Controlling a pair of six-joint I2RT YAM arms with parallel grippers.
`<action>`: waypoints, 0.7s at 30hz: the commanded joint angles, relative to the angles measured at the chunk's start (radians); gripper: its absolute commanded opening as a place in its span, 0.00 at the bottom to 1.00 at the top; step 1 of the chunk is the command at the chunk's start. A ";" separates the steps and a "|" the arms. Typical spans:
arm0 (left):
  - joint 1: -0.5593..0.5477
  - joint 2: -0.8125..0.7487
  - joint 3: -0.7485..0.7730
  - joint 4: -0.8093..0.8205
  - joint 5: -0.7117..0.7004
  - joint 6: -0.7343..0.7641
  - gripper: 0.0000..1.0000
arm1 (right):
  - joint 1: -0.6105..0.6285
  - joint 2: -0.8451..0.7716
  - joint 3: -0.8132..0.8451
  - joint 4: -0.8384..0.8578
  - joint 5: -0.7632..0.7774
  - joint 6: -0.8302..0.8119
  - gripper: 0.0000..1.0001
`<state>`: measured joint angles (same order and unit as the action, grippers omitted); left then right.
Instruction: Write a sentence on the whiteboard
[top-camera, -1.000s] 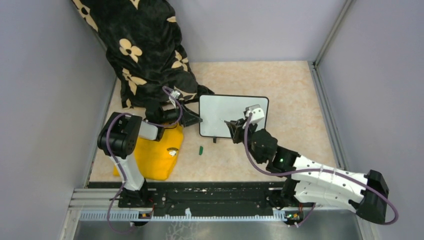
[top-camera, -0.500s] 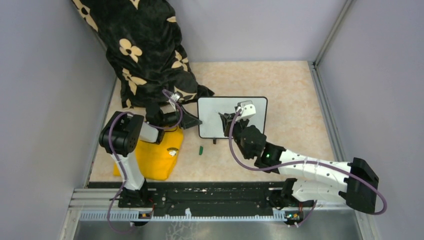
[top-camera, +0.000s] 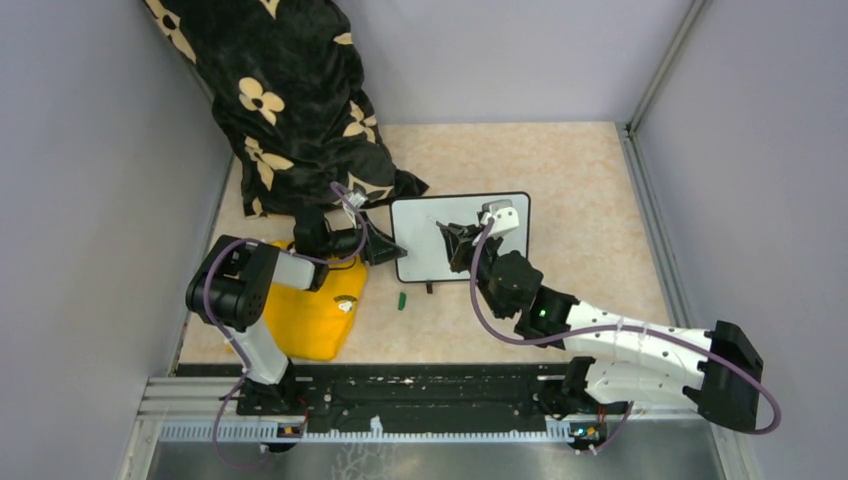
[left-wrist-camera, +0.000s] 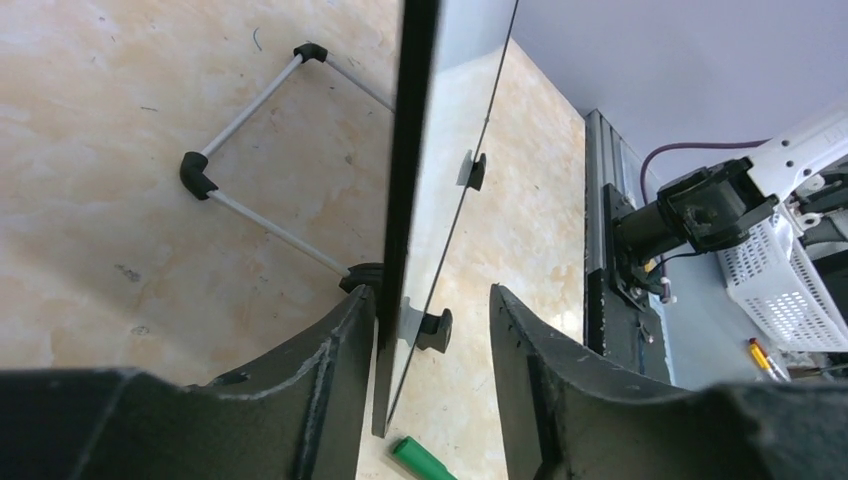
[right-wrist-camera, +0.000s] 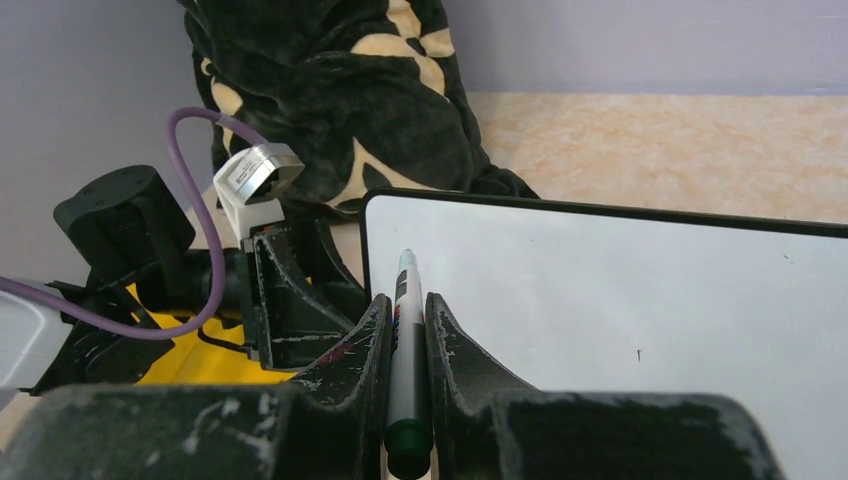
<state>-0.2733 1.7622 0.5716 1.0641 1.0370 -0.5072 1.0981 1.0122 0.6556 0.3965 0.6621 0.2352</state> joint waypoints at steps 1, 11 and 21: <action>-0.002 0.039 0.003 0.093 0.002 -0.040 0.53 | 0.012 -0.028 0.003 0.033 -0.014 -0.013 0.00; 0.006 0.116 0.020 0.280 0.011 -0.136 0.56 | 0.011 0.043 0.037 0.026 -0.020 -0.013 0.00; 0.008 0.152 0.030 0.290 0.019 -0.128 0.41 | 0.011 0.152 0.079 0.086 0.012 -0.036 0.00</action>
<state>-0.2722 1.8900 0.5812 1.3033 1.0374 -0.6506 1.0981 1.1393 0.6621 0.3973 0.6540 0.2199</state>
